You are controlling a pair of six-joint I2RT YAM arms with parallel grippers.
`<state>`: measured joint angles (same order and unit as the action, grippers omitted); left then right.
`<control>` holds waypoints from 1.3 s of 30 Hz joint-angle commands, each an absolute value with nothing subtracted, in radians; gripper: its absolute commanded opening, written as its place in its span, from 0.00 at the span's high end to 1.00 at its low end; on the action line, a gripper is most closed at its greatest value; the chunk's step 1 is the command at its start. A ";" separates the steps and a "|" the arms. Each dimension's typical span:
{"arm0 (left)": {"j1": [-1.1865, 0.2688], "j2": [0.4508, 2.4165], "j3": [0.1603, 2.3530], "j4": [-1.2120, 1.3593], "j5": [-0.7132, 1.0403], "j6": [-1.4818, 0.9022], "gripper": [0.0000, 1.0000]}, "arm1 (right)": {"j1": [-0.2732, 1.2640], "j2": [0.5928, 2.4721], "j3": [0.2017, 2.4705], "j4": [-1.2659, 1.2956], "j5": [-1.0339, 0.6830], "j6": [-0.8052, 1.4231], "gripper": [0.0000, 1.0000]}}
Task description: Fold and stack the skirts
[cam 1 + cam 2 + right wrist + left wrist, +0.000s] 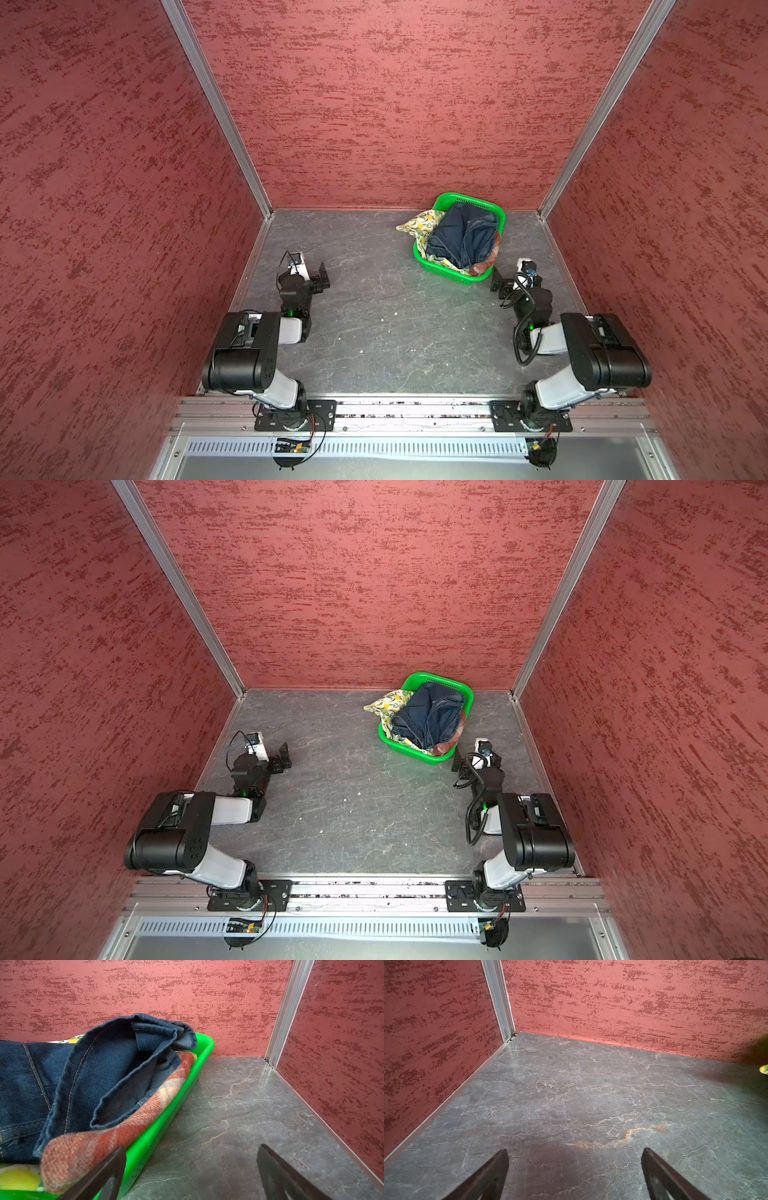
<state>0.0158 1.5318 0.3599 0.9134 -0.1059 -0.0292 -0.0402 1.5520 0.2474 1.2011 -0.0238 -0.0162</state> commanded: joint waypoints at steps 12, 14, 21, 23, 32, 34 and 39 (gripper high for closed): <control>0.013 1.536 0.367 0.922 -0.097 -0.022 0.01 | -0.038 1.546 0.238 1.235 -0.041 -0.027 0.01; 0.014 1.536 0.367 0.922 -0.097 -0.023 0.00 | -0.038 1.546 0.238 1.235 -0.041 -0.026 0.01; 0.014 1.536 0.366 0.922 -0.097 -0.023 0.00 | -0.038 1.548 0.247 1.221 -0.022 -0.020 0.01; 0.012 1.536 0.367 0.921 -0.097 -0.022 0.01 | -0.043 1.549 0.289 1.140 0.087 0.034 0.01; -0.009 1.541 0.362 0.938 -0.141 -0.011 0.01 | -0.051 1.550 0.279 1.163 0.124 0.052 0.01; 0.003 1.537 0.370 0.916 -0.110 -0.018 0.00 | -0.051 1.550 0.278 1.163 0.124 0.052 0.01; 0.001 1.537 0.365 0.928 -0.117 -0.014 0.01 | -0.050 1.548 0.279 1.164 0.124 0.052 0.01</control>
<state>0.0006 1.5318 0.3599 0.9138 -0.1135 -0.0280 -0.0475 1.5524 0.2607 1.1687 0.0986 0.0418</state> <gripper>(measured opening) 0.995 0.989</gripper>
